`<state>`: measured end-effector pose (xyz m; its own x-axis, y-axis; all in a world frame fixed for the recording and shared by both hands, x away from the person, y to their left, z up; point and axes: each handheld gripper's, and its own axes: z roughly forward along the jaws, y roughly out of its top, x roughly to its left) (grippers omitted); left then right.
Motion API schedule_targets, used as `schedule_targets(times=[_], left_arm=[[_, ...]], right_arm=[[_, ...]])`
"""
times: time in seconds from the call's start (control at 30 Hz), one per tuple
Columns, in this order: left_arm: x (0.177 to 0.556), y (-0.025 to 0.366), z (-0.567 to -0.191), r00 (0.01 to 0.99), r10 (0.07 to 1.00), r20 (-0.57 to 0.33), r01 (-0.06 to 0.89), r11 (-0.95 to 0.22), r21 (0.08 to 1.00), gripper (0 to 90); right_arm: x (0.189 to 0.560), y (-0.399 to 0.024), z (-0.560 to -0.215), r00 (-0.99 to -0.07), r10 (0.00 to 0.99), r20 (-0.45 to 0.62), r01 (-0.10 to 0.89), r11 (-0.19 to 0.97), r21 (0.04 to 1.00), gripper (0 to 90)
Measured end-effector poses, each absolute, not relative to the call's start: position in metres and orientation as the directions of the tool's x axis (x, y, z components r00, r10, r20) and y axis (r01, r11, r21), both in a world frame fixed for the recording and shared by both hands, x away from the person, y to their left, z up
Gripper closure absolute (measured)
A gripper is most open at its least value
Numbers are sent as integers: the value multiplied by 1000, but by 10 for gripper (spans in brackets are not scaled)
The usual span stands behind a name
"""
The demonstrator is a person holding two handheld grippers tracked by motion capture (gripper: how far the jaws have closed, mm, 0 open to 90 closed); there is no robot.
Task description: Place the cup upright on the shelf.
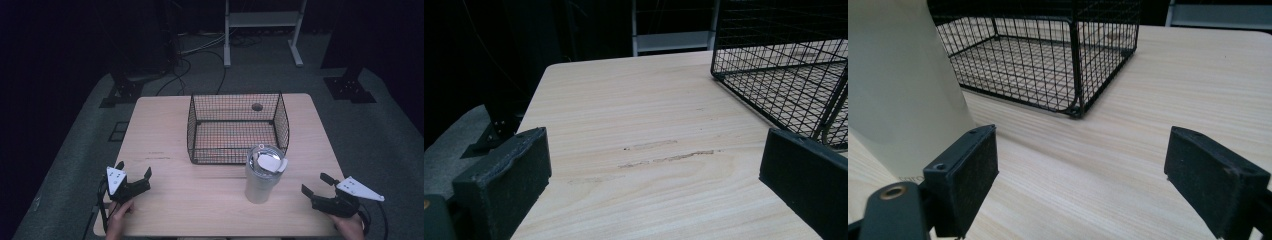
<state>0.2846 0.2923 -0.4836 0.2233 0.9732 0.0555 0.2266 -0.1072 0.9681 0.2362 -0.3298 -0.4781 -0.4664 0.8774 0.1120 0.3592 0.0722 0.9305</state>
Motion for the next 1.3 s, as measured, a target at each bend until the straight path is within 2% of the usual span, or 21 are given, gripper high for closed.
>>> schedule_targets(times=[0.27, 0.83, 1.3], left_arm=[[284, 291, -484, 225, 972, 62, 227, -114, 967, 0], [284, 292, -484, 221, 973, 59, 226, -110, 968, 0], [284, 292, -484, 224, 973, 57, 226, -109, 968, 0]], right_arm=[[232, -327, -470, -491, 863, 117, 341, 67, 938, 131], [223, -302, -441, -610, 792, 30, 289, 187, 939, 124], [221, -273, -431, -698, 716, 8, 261, 244, 934, 118]])
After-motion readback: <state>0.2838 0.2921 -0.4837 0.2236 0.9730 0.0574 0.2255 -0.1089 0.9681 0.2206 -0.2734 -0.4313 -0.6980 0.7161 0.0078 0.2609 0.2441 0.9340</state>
